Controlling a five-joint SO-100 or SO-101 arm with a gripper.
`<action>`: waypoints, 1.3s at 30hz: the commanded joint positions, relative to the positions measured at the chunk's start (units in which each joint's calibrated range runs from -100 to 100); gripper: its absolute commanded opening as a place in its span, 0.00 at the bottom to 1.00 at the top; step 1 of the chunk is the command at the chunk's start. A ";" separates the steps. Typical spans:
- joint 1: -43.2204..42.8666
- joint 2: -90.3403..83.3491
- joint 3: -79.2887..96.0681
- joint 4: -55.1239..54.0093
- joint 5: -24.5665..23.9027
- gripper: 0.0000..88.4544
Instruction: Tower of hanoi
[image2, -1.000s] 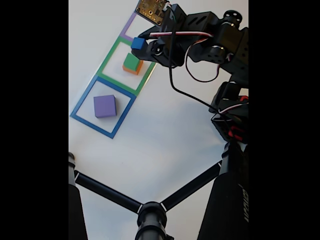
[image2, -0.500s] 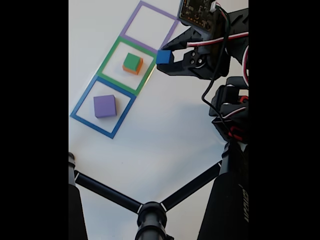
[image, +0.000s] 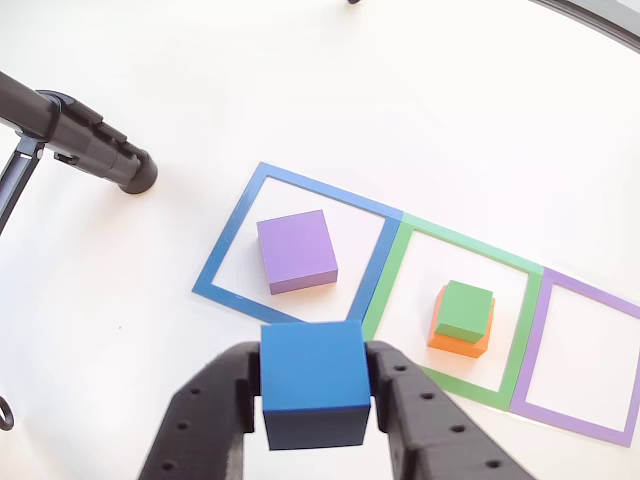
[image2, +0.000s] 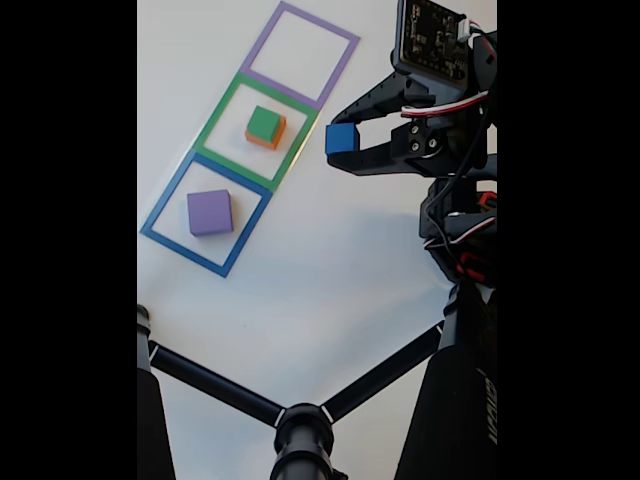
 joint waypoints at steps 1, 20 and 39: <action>-1.45 -0.05 2.06 -1.41 -0.11 0.01; -0.01 9.40 62.15 -75.90 6.65 0.00; 1.05 49.93 68.24 -131.28 6.65 0.00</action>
